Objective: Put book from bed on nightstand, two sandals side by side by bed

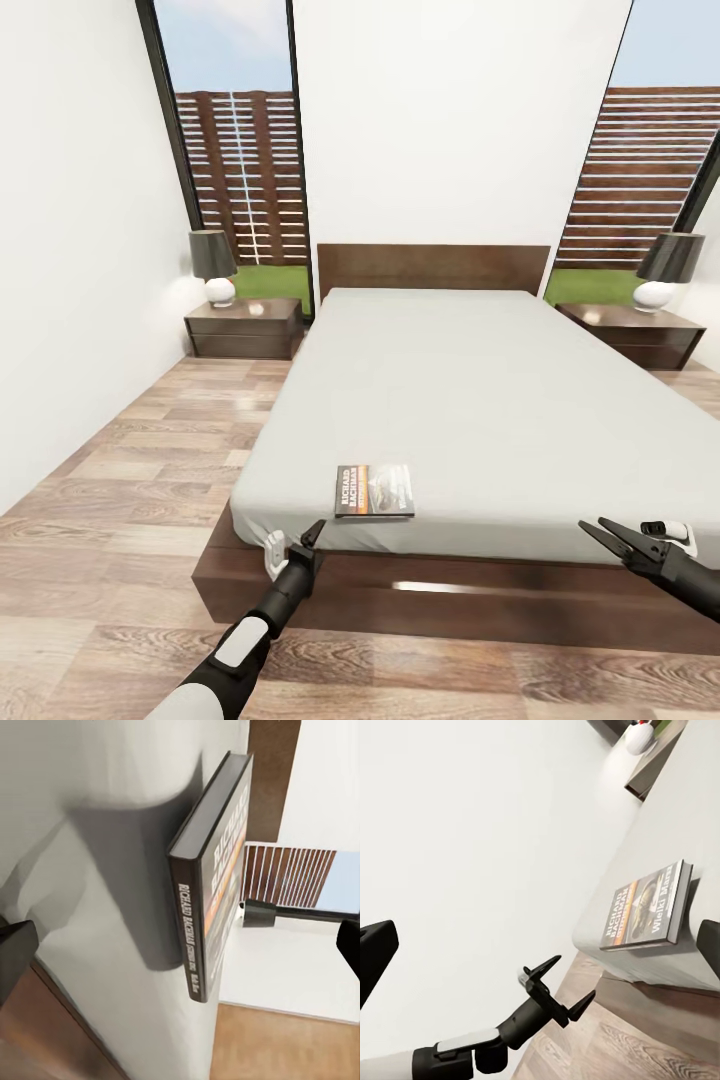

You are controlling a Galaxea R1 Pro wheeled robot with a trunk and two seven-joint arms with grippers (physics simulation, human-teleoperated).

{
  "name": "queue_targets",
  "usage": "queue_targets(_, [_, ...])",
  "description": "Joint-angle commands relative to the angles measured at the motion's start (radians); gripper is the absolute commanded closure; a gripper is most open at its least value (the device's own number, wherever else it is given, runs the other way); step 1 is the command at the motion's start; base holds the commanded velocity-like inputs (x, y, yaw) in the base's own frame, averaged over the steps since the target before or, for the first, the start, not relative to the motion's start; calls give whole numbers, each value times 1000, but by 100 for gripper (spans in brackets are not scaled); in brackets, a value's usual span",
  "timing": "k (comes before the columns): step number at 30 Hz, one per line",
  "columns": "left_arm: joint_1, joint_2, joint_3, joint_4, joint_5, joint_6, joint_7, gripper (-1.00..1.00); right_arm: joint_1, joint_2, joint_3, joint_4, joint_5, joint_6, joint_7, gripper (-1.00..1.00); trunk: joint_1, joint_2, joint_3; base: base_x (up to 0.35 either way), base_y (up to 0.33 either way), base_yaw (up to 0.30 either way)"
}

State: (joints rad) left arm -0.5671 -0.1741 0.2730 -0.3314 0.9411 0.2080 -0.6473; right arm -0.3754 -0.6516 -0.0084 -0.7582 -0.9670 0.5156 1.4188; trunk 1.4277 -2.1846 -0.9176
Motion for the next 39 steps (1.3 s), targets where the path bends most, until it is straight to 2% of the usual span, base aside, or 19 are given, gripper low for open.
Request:
queue_targets(1, [0,0,2,0,10,10,-2,-100,0,0,1,0,-4,10,2,-100,0,0,-1,0,0,0])
queue_targets(20, [0,0,2,0,16,8,1,-100,0,0,1,0,-5,11,2,-100,0,0,-1,0,-3,0])
queue_targets(39, [0,0,2,0,15,8,1,-100,0,0,2,0,-4,11,2,-100,0,0,-1,1,-85,0])
